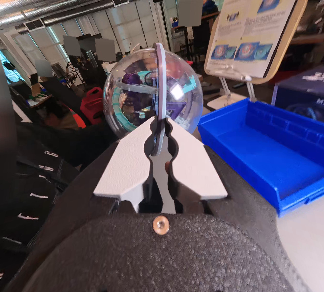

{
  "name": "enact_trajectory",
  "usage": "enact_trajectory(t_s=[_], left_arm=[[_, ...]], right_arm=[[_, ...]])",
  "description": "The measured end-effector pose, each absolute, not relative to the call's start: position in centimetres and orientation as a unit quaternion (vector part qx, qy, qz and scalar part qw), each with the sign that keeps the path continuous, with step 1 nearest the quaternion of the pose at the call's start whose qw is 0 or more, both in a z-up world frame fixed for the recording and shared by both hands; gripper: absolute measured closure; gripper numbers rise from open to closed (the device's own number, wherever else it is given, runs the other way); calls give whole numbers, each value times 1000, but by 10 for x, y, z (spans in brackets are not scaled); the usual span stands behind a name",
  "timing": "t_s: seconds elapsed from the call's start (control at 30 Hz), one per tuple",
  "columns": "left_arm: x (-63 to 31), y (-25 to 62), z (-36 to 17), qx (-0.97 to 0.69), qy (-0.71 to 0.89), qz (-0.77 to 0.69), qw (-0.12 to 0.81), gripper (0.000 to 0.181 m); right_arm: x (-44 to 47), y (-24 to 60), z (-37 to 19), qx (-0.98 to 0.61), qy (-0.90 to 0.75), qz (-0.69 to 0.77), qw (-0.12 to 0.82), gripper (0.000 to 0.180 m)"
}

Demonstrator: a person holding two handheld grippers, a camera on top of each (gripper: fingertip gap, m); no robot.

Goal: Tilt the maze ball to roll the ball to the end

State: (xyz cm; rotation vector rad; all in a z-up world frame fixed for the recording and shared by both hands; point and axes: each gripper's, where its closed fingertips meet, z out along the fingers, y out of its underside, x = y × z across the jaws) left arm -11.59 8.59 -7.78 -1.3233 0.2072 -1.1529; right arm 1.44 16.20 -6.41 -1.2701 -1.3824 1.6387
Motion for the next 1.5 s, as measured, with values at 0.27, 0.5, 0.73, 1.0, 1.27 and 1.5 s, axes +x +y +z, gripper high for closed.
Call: enact_trajectory(t_s=[0.27,0.5,0.73,1.0,1.27,1.5], left_arm=[[-114,69,15,-522,170,-431,716,173],[-102,41,35,-501,213,-395,740,173],[-95,26,40,-484,230,-391,749,173],[-88,13,46,-476,251,-369,758,173],[-82,0,51,-439,291,-338,780,173],[-82,-1,49,-433,299,-335,782,173]], right_arm=[[18,145,8,-400,-542,621,400,174],[25,124,22,-355,-553,621,428,174],[32,110,27,-323,-557,619,450,174],[38,100,33,-288,-559,620,469,174],[41,90,31,-243,-577,603,495,174],[40,89,29,-238,-579,595,505,174]])
